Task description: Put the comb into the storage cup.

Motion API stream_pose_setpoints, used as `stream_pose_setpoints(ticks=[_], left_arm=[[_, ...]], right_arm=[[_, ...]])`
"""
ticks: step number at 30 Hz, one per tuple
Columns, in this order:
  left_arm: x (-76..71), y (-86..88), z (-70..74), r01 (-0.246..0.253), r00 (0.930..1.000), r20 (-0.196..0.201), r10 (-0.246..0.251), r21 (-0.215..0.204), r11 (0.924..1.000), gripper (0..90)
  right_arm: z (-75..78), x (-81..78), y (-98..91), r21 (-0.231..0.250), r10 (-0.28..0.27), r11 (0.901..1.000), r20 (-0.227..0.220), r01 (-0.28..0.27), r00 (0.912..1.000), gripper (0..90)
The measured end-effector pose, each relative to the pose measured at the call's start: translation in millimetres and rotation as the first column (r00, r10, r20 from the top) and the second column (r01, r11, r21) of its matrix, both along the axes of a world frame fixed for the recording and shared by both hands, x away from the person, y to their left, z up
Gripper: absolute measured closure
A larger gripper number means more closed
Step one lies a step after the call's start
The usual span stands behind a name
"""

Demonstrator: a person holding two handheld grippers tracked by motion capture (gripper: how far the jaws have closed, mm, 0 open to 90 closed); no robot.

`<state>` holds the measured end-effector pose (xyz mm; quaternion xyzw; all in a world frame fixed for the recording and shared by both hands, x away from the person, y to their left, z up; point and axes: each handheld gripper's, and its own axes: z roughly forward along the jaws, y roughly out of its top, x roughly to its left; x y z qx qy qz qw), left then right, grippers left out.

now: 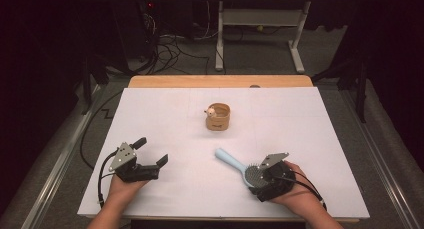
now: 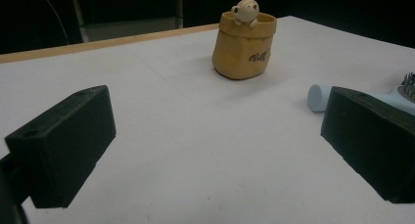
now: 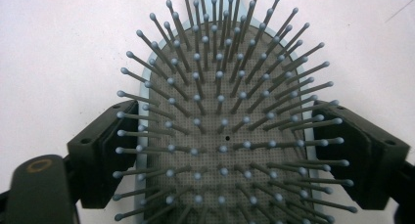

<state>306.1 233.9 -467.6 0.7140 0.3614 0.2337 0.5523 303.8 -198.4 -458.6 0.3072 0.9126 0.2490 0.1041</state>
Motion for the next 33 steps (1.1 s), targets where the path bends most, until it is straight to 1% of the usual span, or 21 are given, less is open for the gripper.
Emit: stream_pose_setpoints(ticks=[4, 6, 9, 13, 17, 24, 26, 33], left_arm=[[0.8, -0.7, -0.7, 0.000, 1.0000, -0.003, 0.000, 0.001, 1.0000, 0.3], [0.7, -1.1, -0.7, 0.000, 1.0000, -0.003, 0.000, 0.001, 1.0000, 0.3], [-0.2, -1.7, -0.3, 0.004, 1.0000, 0.001, -0.004, 0.003, 1.0000, 0.3], [-0.1, -2.3, -0.6, 0.000, 1.0000, 0.001, 0.000, 0.007, 1.0000, 0.2], [0.0, -1.8, -0.2, -0.002, 1.0000, 0.005, 0.002, 0.004, 1.0000, 0.2], [0.2, -1.3, -0.2, -0.005, 0.9999, 0.009, 0.005, -0.003, 1.0000, 0.0], [0.1, -1.5, -0.3, -0.003, 0.9999, 0.012, 0.003, 0.006, 1.0000, 0.0], [-0.6, -1.3, 0.0, -0.004, 0.9999, 0.012, 0.004, 0.005, 1.0000, 0.0]], right_arm=[[0.3, 0.8, -0.5, 0.001, 0.003, 1.0000, -0.001, -0.003, 1.0000, 17.0], [0.4, 0.2, 0.2, 0.000, -0.004, 1.0000, -0.003, 0.004, 1.0000, 17.3], [0.3, -0.1, 0.9, -0.001, -0.004, 1.0000, -0.002, 0.004, 1.0000, 17.6], [1.5, 1.1, 2.4, -0.021, 0.004, 0.9998, -0.011, -0.004, 0.9999, 18.3], [2.7, 2.0, 3.3, -0.028, 0.012, 0.9995, -0.019, -0.013, 0.9998, 20.2], [4.5, 3.7, 5.5, -0.045, 0.012, 0.9989, -0.036, -0.014, 0.9993, 20.7], [4.7, 4.1, 5.0, -0.045, 0.015, 0.9989, -0.037, -0.017, 0.9992, 20.8], [4.9, 3.7, 5.2, -0.043, 0.009, 0.9990, -0.035, -0.010, 0.9994, 21.0]])
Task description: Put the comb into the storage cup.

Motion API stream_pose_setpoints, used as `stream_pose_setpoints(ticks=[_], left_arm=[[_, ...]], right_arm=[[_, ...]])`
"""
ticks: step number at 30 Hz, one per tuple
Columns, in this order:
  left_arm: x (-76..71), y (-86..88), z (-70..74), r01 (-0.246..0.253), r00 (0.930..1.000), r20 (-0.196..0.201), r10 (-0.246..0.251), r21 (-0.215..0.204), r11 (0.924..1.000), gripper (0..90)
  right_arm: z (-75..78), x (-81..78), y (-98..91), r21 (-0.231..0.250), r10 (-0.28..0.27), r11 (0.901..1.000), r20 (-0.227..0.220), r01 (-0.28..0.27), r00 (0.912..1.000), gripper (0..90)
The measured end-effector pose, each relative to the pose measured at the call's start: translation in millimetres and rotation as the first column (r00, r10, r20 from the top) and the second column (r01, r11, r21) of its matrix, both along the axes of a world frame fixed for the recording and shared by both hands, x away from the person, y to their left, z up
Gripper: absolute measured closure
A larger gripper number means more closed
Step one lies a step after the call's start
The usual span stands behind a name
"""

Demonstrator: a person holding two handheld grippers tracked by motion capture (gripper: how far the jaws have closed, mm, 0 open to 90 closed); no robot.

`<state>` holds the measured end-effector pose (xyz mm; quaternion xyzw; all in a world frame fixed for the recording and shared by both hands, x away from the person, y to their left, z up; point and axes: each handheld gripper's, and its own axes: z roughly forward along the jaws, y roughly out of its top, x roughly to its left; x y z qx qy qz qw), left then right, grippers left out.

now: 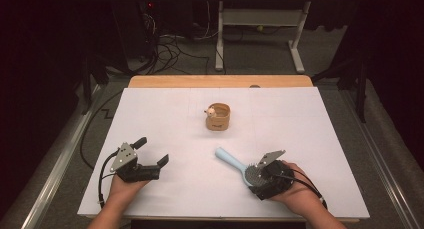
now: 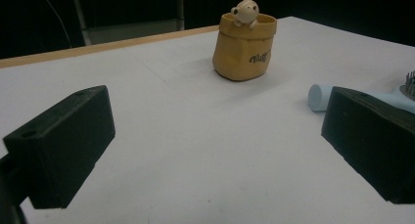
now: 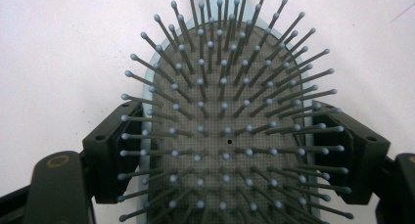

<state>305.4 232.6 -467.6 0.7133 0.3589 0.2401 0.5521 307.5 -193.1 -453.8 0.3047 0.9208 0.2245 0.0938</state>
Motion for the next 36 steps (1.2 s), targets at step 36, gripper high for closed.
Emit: stream_pose_setpoints(ticks=[36], left_arm=[[1.9, -1.0, 7.9, -0.009, 0.9999, 0.010, 0.009, 0.005, 0.9999, 0.0]], right_arm=[[20.9, 12.1, -1.7, 0.042, -0.031, 0.9986, 0.002, 0.031, 0.9995, 21.0]])
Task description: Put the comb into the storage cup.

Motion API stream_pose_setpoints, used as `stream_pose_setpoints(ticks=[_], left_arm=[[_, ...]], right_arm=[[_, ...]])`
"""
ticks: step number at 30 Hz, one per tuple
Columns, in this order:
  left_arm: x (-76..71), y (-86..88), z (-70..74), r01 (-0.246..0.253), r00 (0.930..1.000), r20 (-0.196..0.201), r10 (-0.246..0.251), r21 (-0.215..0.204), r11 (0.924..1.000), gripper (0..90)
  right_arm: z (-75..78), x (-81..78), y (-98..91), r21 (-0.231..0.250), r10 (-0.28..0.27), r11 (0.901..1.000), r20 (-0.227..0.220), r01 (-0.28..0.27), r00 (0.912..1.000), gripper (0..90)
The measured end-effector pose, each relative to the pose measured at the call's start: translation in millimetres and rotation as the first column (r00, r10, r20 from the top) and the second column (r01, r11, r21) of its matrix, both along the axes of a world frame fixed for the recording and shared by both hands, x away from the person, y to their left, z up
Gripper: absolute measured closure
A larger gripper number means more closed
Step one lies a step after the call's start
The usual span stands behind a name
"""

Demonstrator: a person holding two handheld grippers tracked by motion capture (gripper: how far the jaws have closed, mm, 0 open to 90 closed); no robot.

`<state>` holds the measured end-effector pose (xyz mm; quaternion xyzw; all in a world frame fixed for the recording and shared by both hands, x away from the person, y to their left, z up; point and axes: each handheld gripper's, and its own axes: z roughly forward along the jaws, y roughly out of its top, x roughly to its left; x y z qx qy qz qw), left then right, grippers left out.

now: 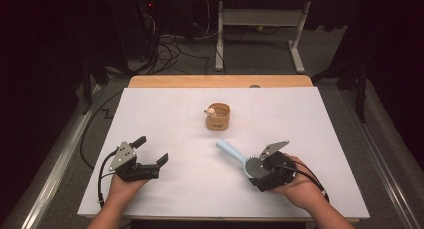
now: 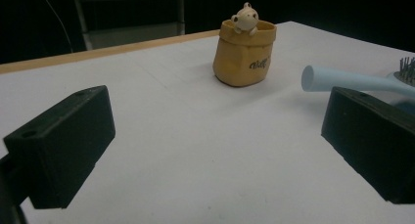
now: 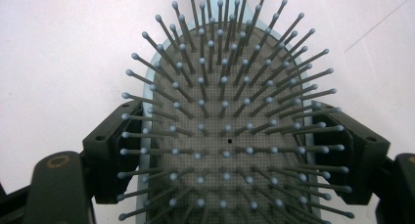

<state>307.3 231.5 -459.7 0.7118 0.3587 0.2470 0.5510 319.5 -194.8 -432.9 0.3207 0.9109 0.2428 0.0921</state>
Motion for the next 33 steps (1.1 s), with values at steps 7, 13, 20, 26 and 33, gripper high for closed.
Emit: stream_pose_setpoints(ticks=[7, 13, 20, 26, 33], left_arm=[[10.0, -3.3, 22.6, -0.023, 0.9993, 0.030, 0.022, 0.020, 0.9996, 0.0], [22.9, -12.0, 22.9, -0.043, 0.9983, 0.039, 0.044, -0.007, 0.9990, 0.4], [23.3, -27.7, 15.0, -0.038, 0.9979, 0.052, 0.038, 0.009, 0.9992, 0.7], [13.1, -35.5, 11.4, -0.015, 0.9971, 0.075, 0.010, 0.067, 0.9976, 0.6], [10.5, -38.4, 1.7, -0.004, 0.9974, 0.072, -0.003, 0.103, 0.9947, 0.6]], right_arm=[[7.1, 1.1, 6.9, -0.006, 0.021, 0.9998, 0.010, -0.021, 0.9997, 20.9], [11.3, 5.2, 11.0, -0.012, 0.032, 0.9994, 0.001, -0.032, 0.9995, 20.9], [12.1, 10.0, 17.9, -0.014, 0.047, 0.9988, -0.012, -0.048, 0.9988, 20.9], [19.9, 11.8, 23.9, -0.019, 0.055, 0.9983, -0.005, -0.055, 0.9985, 20.9], [27.7, 15.1, 30.3, -0.018, 0.077, 0.9969, -0.006, -0.077, 0.9970, 20.9]])
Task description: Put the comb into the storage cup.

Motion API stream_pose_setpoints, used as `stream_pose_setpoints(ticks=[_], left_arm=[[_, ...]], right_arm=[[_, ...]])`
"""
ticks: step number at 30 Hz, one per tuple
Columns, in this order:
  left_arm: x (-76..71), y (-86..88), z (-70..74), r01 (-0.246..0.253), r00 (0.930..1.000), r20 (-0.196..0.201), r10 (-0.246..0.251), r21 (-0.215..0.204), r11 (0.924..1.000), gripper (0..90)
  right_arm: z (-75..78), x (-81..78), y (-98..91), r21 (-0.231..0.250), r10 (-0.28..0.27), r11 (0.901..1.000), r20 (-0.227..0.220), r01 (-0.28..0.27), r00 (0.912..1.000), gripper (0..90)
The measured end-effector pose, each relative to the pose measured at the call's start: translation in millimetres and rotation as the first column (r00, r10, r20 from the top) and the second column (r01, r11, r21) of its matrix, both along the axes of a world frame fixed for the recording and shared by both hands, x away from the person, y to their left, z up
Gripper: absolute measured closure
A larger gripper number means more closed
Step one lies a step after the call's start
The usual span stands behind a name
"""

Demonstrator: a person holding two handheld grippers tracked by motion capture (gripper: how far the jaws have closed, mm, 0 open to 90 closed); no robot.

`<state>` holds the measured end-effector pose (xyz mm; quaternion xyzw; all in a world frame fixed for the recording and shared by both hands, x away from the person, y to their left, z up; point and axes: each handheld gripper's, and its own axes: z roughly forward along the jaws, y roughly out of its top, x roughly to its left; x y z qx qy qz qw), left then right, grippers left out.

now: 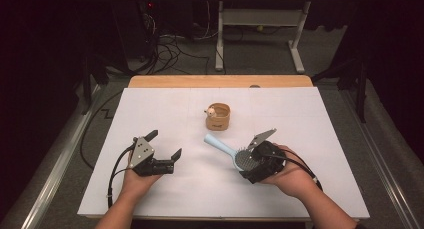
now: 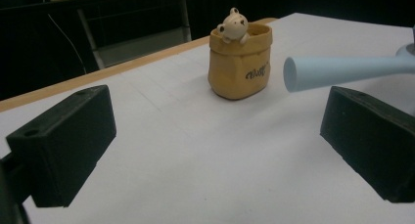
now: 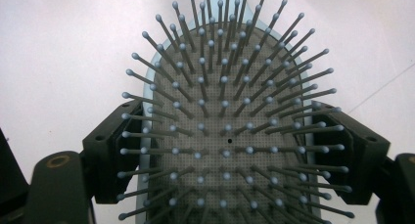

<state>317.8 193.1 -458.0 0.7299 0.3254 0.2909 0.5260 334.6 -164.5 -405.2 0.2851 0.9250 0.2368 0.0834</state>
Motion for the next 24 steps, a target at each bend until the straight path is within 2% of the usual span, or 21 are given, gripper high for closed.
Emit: stream_pose_setpoints(ticks=[3, 9, 12, 17, 24], left_arm=[[-0.4, -1.8, -1.4, 0.004, 1.0000, 0.002, -0.004, 0.015, 0.9999, 0.6], [-2.5, -8.8, -4.2, 0.024, 0.9995, 0.018, -0.026, 0.072, 0.9971, 0.6], [-3.2, -9.4, -5.0, 0.028, 0.9995, 0.013, -0.029, 0.071, 0.9971, 0.6], [-7.0, -11.5, -6.3, 0.035, 0.9988, 0.031, -0.038, 0.094, 0.9949, 0.6], [-7.0, -12.8, -8.5, 0.053, 0.9979, 0.032, -0.057, 0.110, 0.9925, 0.6]], right_arm=[[1.3, 1.2, 1.3, 0.001, 0.001, 1.0000, -0.002, -0.001, 1.0000, 20.9], [4.6, 4.4, 3.4, 0.001, 0.017, 0.9998, -0.004, -0.017, 0.9998, 20.9], [4.3, 5.3, 5.1, -0.002, 0.016, 0.9999, -0.013, -0.016, 0.9998, 20.9], [7.2, 5.3, 10.3, -0.017, 0.045, 0.9989, -0.002, -0.045, 0.9990, 20.9], [9.4, 7.9, 18.0, -0.031, 0.064, 0.9975, 0.001, -0.064, 0.9979, 20.9]])
